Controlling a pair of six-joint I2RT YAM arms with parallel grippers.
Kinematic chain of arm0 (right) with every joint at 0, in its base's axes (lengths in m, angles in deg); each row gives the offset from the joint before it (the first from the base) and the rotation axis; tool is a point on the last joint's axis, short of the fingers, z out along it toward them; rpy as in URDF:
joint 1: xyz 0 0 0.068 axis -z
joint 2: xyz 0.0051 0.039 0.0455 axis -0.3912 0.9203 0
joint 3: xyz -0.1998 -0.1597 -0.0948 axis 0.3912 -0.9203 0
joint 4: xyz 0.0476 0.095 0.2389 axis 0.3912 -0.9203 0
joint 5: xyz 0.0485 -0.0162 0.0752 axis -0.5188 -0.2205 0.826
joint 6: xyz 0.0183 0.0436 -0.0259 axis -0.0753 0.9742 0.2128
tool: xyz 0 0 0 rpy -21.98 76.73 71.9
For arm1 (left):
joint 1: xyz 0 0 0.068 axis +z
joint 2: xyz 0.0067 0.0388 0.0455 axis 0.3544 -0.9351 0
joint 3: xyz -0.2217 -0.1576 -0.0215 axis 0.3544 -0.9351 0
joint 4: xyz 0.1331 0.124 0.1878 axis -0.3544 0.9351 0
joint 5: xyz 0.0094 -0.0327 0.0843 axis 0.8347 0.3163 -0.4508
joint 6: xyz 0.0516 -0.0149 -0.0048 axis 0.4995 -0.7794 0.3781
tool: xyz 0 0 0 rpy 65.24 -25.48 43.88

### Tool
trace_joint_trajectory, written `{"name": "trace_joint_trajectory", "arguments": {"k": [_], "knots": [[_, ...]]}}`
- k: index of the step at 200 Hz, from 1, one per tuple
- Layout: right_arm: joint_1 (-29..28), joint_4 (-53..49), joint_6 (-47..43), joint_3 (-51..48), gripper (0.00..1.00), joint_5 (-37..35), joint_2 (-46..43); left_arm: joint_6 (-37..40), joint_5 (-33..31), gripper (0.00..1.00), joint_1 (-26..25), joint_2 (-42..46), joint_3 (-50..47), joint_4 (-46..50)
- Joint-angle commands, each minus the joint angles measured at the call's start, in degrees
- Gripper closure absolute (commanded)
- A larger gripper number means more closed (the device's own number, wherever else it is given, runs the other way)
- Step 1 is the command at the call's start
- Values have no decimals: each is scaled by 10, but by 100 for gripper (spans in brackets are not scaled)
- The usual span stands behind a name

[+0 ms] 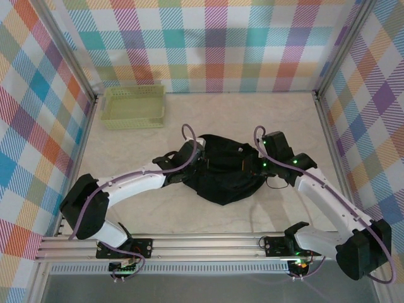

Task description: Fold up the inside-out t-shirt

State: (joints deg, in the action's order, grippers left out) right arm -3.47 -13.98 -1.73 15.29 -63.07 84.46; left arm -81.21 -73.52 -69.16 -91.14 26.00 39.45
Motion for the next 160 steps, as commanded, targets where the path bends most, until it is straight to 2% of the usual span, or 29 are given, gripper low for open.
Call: {"name": "trace_joint_trajectory", "arguments": {"k": [1,13,35,59,83,97,115,135,160], "knots": [[1,-11,-2,12,56,-52,16,26,-31,72,-42,17,14,36],[-12,-36,-24,32,50,-97,20,7,-59,62,-56,16,27,68],[-54,-78,-60,82,42,-179,33,-55,-109,54,-72,5,59,122],[-81,-81,-85,114,34,-204,65,-123,-117,43,-74,-6,75,140],[-86,-63,-104,124,21,-206,100,-161,-108,37,-73,-23,88,129],[-86,-46,-112,125,18,-196,118,-182,-102,34,-69,-33,90,116],[-86,-33,-115,127,17,-187,139,-204,-83,34,-53,-55,98,103],[-86,-19,-115,124,17,-182,159,-213,-63,39,-39,-79,104,87],[-82,-7,-108,129,21,-198,182,-203,-56,59,-34,-98,110,82]]}}
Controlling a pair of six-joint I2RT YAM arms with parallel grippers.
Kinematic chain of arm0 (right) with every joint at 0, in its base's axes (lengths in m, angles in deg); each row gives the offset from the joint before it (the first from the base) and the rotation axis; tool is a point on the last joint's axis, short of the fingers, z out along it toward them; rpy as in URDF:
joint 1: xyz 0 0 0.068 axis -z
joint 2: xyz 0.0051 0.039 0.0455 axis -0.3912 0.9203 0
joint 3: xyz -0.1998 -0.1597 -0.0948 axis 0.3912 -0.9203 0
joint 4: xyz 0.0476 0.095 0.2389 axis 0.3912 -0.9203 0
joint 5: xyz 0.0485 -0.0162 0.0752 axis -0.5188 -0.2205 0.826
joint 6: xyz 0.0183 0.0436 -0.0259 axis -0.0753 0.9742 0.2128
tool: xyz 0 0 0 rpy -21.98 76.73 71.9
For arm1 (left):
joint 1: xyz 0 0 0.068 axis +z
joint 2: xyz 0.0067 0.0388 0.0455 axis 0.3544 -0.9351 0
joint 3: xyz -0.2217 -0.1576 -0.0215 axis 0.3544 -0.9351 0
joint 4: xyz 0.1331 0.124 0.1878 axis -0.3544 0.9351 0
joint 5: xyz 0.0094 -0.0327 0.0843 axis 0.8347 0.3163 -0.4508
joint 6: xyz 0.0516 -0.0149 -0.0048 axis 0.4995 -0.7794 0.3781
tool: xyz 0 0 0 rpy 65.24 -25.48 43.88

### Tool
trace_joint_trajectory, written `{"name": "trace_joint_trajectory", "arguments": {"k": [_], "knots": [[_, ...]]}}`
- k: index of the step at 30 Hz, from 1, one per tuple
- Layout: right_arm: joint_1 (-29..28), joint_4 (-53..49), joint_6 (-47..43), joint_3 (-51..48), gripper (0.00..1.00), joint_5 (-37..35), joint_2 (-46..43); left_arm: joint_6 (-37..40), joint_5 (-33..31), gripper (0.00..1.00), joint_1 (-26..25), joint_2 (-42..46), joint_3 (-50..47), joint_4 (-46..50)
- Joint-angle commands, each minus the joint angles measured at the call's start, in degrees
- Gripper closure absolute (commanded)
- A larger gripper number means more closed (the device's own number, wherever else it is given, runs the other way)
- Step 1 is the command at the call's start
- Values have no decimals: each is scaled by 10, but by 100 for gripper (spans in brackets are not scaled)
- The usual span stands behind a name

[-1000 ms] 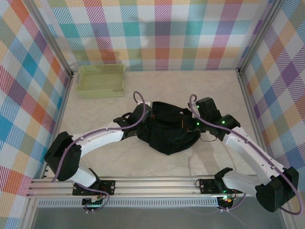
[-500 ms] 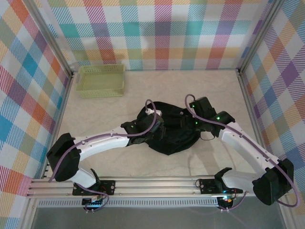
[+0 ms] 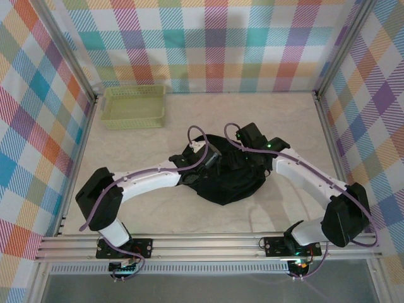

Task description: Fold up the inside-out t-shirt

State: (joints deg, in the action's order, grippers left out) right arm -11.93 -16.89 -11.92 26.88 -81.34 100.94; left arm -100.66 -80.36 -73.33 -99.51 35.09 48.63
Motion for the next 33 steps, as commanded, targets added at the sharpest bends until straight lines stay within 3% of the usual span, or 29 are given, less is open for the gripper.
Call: {"name": "trace_joint_trajectory", "arguments": {"k": [1,7,11,16,20,26,33], "knots": [[3,23,-5,13,21,-17,19,-8,13,60,7,-15,20,-10],[47,32,17,46,28,-16,67,17,11,90,-4,15,-25,-34],[71,37,21,68,32,-4,101,43,-17,99,-32,59,-72,-68],[79,33,14,88,35,-1,115,71,-28,100,-65,112,-146,-127],[74,-3,4,87,37,-3,72,88,-24,100,-81,145,-189,-176],[-10,-60,-1,60,41,6,-25,94,-22,100,-81,136,-194,-203],[-40,-48,77,35,49,63,-9,103,2,100,-82,124,-194,-239]]}}
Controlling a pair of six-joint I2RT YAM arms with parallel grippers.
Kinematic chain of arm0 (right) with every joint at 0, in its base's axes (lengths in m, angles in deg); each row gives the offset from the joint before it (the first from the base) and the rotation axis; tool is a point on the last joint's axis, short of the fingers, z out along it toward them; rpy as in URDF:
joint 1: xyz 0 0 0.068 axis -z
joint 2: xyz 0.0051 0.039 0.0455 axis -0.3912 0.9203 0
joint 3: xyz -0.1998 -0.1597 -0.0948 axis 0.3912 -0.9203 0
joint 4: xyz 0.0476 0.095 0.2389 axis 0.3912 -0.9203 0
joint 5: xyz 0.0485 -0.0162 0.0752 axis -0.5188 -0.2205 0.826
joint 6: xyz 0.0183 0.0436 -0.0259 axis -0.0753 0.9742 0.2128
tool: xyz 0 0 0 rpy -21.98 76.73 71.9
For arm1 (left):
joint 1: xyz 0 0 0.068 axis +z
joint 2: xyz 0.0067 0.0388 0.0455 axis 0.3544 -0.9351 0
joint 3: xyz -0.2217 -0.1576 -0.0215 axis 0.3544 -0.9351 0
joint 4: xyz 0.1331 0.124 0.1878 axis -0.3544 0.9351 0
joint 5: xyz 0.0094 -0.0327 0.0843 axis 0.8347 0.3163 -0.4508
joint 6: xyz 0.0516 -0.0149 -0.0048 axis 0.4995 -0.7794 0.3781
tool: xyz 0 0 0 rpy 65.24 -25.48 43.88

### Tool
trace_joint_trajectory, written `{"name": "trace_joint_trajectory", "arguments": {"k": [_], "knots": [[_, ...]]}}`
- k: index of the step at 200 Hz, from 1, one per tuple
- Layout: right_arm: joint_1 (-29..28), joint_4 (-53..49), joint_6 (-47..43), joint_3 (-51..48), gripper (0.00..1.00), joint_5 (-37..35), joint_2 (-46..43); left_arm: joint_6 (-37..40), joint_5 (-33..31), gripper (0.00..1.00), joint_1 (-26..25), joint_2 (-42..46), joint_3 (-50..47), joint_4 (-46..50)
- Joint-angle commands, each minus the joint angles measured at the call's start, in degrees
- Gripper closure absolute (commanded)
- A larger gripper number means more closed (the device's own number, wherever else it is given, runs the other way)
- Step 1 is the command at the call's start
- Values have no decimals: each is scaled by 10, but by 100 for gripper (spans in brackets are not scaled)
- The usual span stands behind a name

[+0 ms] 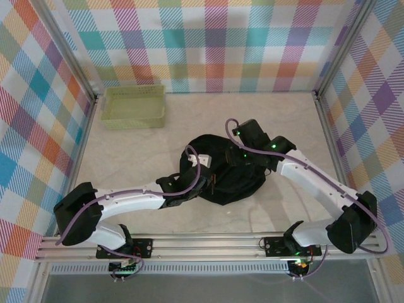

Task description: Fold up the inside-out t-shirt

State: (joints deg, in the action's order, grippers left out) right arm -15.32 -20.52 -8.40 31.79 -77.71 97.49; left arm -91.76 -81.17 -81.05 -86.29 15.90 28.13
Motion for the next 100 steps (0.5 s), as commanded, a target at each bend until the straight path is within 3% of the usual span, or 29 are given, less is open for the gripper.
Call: {"name": "trace_joint_trajectory", "arguments": {"k": [1,26,63,83,100], "knots": [[-6,-15,52,-8,50,18,40,14,14,100,-6,-8,-3,-37],[-4,-33,82,19,51,-31,96,18,18,100,-15,-4,-6,-42],[-1,-25,100,28,56,-37,139,19,19,100,-30,-9,-10,-47],[-2,-15,101,18,65,-40,139,18,20,100,-35,-17,-10,-52],[-1,-21,106,7,79,-56,124,18,18,100,-37,-23,-7,-50]]}}
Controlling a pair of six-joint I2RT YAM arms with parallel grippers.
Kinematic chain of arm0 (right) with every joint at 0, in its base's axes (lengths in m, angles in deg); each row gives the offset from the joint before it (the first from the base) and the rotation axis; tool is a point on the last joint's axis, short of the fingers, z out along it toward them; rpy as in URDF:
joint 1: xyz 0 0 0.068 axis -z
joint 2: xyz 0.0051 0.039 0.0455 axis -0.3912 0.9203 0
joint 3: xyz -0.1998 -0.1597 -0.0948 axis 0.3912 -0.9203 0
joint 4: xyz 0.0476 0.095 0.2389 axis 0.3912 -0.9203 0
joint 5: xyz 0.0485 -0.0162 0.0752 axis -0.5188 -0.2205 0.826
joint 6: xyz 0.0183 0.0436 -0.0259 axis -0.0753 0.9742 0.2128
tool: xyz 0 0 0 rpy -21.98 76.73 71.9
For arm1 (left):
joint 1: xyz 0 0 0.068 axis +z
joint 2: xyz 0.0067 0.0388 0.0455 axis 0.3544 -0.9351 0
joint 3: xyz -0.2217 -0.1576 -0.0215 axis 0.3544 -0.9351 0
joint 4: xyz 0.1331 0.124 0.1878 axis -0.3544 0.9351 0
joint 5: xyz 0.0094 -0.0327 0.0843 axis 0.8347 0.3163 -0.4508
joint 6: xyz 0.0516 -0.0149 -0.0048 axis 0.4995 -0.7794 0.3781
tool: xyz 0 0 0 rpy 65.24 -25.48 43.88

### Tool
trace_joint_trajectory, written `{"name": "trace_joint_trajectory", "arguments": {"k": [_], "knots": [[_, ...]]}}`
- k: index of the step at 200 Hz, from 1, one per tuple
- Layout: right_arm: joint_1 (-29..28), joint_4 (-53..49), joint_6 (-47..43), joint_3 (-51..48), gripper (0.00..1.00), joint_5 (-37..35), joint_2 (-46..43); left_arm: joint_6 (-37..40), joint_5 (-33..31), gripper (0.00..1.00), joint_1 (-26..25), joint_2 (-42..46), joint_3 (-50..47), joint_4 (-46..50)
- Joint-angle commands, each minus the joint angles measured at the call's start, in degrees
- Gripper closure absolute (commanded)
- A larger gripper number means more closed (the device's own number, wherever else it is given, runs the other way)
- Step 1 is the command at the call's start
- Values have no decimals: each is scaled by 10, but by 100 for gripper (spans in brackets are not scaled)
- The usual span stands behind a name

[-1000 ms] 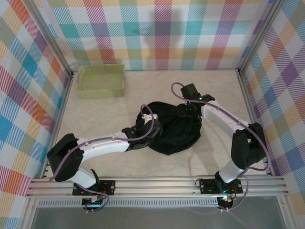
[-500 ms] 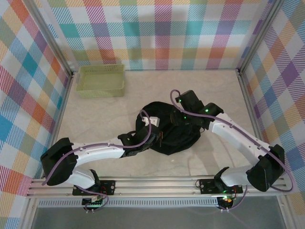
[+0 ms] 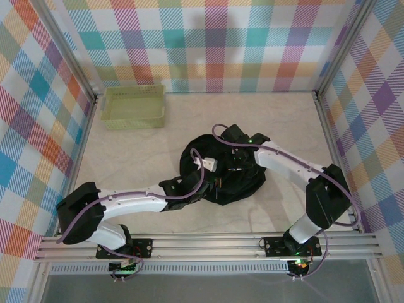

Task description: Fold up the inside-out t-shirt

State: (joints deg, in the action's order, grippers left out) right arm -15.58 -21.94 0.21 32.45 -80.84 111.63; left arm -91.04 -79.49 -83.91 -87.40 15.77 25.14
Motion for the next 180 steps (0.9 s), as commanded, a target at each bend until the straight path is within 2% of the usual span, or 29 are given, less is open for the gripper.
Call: {"name": "trace_joint_trajectory", "arguments": {"k": [1,16,48,69,89,106,120,134,146,180], "knots": [[2,-9,20,-1,80,-26,-19,11,2,100,-8,-12,-5,-19],[1,-18,30,-23,89,-41,-51,10,4,99,-8,-17,-4,-18],[1,-27,58,-105,100,-47,-144,9,17,94,-8,-31,-3,-24],[1,-40,91,-154,100,-43,-196,9,23,88,-9,-42,1,-26],[2,-15,116,-209,100,-4,-245,8,25,79,-9,-46,1,-28],[1,10,134,-247,100,31,-270,9,22,77,-9,-44,1,-27],[2,7,136,-253,100,33,-272,11,17,74,-9,-38,-1,-23],[2,-6,121,-239,90,22,-276,15,11,73,-9,-31,-4,-18],[1,-22,101,-218,77,10,-284,21,4,72,-9,-22,-6,-9],[-1,-56,20,-154,67,-11,-294,59,-36,67,-10,27,-19,25]]}}
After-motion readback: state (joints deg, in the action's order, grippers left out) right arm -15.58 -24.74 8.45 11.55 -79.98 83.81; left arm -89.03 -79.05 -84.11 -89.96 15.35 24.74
